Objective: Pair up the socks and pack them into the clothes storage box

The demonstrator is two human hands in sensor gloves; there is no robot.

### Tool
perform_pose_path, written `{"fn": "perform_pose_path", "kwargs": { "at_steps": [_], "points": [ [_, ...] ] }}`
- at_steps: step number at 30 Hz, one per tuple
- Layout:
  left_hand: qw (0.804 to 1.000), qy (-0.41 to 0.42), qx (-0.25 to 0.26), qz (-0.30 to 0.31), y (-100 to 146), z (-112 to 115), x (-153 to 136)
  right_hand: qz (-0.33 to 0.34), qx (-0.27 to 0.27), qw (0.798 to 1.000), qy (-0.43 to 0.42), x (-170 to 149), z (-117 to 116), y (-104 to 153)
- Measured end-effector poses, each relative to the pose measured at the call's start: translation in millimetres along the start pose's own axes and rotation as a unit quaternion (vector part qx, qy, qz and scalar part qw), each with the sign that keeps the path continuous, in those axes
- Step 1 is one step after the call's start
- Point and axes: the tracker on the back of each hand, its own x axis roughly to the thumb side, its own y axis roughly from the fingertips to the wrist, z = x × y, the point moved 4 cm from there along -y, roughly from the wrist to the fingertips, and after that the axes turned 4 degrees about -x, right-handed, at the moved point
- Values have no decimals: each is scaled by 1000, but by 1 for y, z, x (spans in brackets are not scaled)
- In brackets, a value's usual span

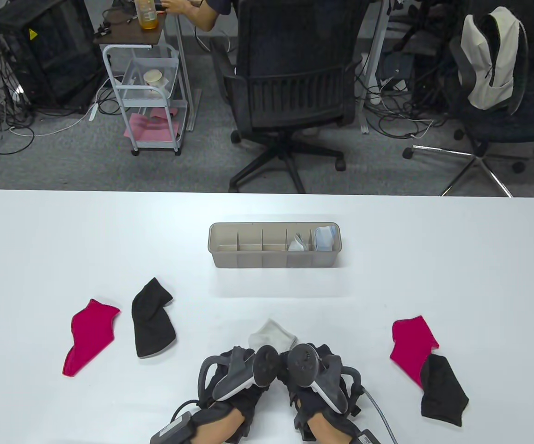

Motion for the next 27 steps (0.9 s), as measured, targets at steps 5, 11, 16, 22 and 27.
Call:
{"fn": "perform_pose_path", "kwargs": {
  "at_steps": [5, 11, 16, 22, 27],
  "points": [
    [998, 53, -15, 3, -5, 1, -12, 41, 2, 996, 75, 12, -9, 6],
    [995, 94, -35, -3, -11, 4, -23, 45, 19, 994, 102, 20, -20, 2],
    [981, 160, -101, -48, -16, 13, -34, -2, 79, 996, 49, 6, -24, -7],
    [991, 80, -50, -95, -18, 5, -29, -84, 114, 989, -29, -13, -34, -15],
    [997, -15, 28, -69, -8, -7, -4, -81, 105, 991, -1, -7, -36, -16]
  ]
}}
